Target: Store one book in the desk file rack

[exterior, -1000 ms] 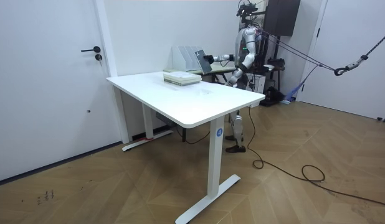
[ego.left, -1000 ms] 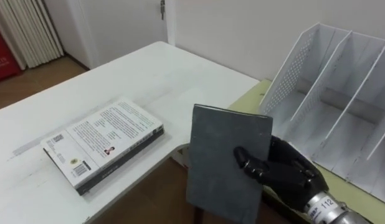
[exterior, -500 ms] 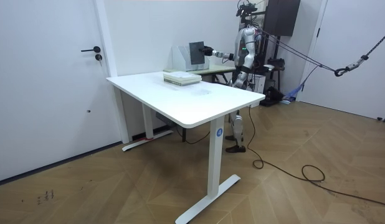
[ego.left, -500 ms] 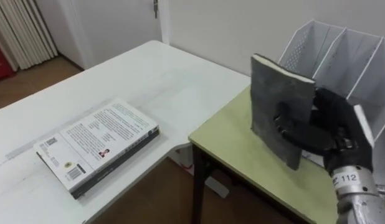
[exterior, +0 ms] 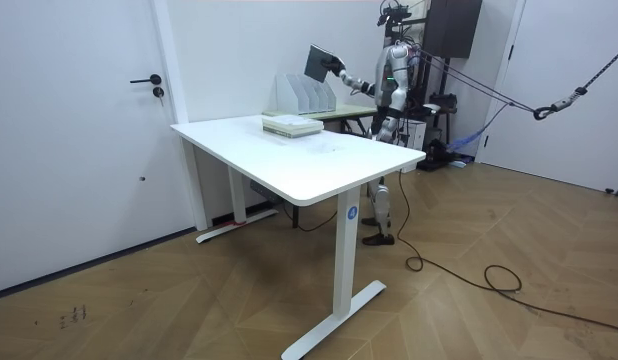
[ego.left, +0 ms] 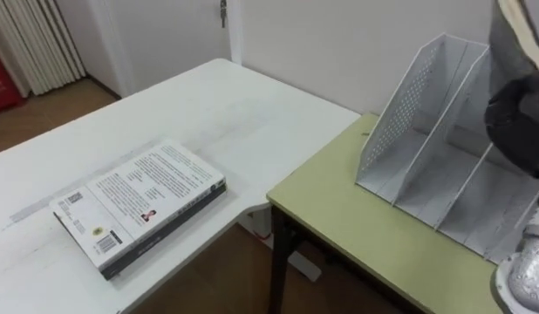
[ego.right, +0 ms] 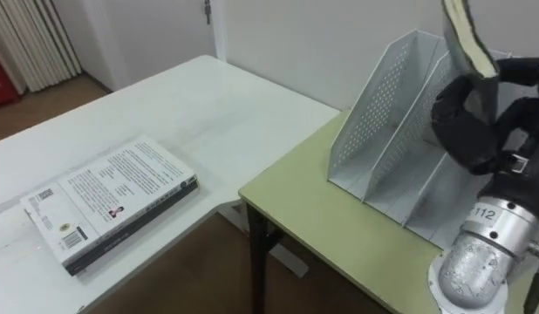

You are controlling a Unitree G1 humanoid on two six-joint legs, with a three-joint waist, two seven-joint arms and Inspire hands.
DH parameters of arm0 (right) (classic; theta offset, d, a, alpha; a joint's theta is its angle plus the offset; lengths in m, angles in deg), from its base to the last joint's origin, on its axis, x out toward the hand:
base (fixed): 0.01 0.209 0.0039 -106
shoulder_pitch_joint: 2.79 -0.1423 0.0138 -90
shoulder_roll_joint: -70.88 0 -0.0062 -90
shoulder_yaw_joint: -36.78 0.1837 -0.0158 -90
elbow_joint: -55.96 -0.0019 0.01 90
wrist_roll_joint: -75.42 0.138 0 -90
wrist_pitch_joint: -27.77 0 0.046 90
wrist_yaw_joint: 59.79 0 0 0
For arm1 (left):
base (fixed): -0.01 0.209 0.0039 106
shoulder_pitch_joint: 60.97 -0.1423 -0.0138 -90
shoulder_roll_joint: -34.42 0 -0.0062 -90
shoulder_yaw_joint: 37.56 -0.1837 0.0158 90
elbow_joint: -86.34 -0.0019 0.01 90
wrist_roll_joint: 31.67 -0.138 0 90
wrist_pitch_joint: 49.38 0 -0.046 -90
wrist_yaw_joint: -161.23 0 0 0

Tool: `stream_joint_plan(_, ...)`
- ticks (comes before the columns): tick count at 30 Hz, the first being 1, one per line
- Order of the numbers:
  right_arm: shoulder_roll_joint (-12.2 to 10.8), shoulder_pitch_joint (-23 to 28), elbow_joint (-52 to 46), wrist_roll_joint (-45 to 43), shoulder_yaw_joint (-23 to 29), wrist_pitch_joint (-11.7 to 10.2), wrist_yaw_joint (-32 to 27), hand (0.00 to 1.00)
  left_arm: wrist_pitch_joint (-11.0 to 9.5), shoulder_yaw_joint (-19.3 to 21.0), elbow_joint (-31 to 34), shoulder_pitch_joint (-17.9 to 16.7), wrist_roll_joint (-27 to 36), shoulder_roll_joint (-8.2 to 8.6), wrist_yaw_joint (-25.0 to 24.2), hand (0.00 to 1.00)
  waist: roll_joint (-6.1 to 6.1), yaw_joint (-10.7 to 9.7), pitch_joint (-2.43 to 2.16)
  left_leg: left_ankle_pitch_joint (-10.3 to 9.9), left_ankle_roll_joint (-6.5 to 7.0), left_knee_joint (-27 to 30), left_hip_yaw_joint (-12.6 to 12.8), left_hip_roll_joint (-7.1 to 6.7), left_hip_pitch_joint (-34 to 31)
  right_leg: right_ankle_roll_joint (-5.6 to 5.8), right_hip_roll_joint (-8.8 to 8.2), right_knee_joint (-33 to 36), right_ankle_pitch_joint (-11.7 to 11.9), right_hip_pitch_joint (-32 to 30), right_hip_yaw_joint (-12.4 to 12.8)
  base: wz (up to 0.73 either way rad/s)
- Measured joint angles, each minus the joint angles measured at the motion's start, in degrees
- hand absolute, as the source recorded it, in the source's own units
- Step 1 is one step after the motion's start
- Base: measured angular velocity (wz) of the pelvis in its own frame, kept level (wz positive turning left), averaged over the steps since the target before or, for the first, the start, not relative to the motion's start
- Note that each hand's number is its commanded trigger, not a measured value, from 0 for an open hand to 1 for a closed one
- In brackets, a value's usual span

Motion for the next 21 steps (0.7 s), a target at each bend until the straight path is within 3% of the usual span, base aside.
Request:
stream_joint_plan(7, 0.2, -2.5, 0.6, 0.0, 3.6, -2.5, -6.1, 1.0, 0.0, 0.4, -0.3, 0.1, 0.0, 0.0, -0.3, 0.0, -0.18, 0.0, 0.1, 0.0, -0.01, 0.0, -0.6, 0.02, -0.1, 0.0, -0.08, 0.0, 0.0, 0.1, -1.5, 0.05)
stream_joint_plan(12, 0.2, -2.6, 0.9, 0.1, 5.8, -2.5, -9.8, 1.0, 0.0, 0.9, -1.5, 0.5, 0.0, 0.1, 0.0, 0.0, -0.63, -0.1, -0.05, 0.1, -0.09, 0.0, -1.1, 0.01, -0.3, 0.0, -0.17, 0.0, 0.0, 0.1, -2.6, 0.02)
stream_joint_plan(21, 0.2, -2.6, 3.2, 0.1, 6.6, -2.4, -9.5, 1.0, 0.1, 1.9, -1.8, 0.5, 0.0, 0.15, 0.3, 0.0, -1.2, -0.1, -0.15, 0.1, -0.12, 0.2, -1.1, -0.1, -0.4, -0.02, -0.22, -0.1, -0.1, 0.1, -2.5, 0.0)
